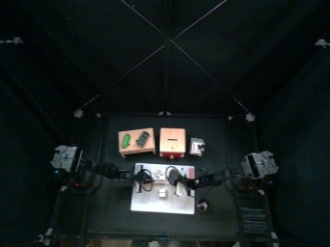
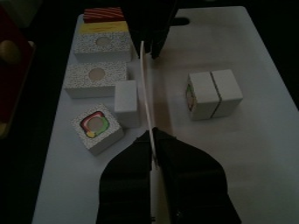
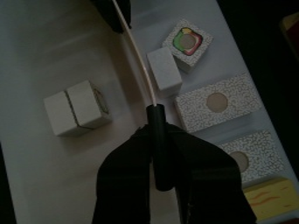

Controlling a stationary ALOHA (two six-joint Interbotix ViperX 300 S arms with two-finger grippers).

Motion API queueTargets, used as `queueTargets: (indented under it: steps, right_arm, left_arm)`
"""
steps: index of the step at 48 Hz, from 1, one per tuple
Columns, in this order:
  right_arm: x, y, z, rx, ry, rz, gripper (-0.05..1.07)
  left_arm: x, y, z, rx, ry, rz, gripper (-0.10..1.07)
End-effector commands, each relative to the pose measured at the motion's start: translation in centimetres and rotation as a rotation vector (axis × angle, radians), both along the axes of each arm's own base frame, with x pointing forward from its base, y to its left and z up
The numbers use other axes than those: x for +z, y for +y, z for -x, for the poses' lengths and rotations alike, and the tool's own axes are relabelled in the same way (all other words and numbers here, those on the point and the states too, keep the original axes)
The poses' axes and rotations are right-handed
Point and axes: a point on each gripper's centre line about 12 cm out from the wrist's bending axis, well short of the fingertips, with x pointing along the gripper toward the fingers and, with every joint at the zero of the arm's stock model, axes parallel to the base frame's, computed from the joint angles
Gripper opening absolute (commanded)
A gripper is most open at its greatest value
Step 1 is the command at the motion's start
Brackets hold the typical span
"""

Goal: Cut third and fourth piece of sushi

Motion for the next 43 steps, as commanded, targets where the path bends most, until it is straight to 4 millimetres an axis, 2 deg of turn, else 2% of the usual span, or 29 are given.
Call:
queueTargets:
  steps: [1,14,27,43]
  right_arm:
    - [2.3,0.1,-0.1,-0.008,-0.063,-0.014,0.32]
    - [3.5,2.3,0.8,0.037,-0.089,-0.042,0.32]
    - [3.5,3.6,1.1,0.048,-0.085,-0.073,0.32]
    - [3.1,4.1,1.3,0.044,-0.071,-0.089,0.32]
  left_arm:
    - [1.8,-1.1,-0.5,-0.041,-0.06,-0.001,0.44]
    - [3.6,-3.7,-0.3,-0.117,-0.116,0.014,0.44]
    - [3.5,-5.6,0.0,-0.16,-0.112,0.029,0.44]
    - [2.9,-6.5,0.2,-0.156,-0.089,0.052,0.44]
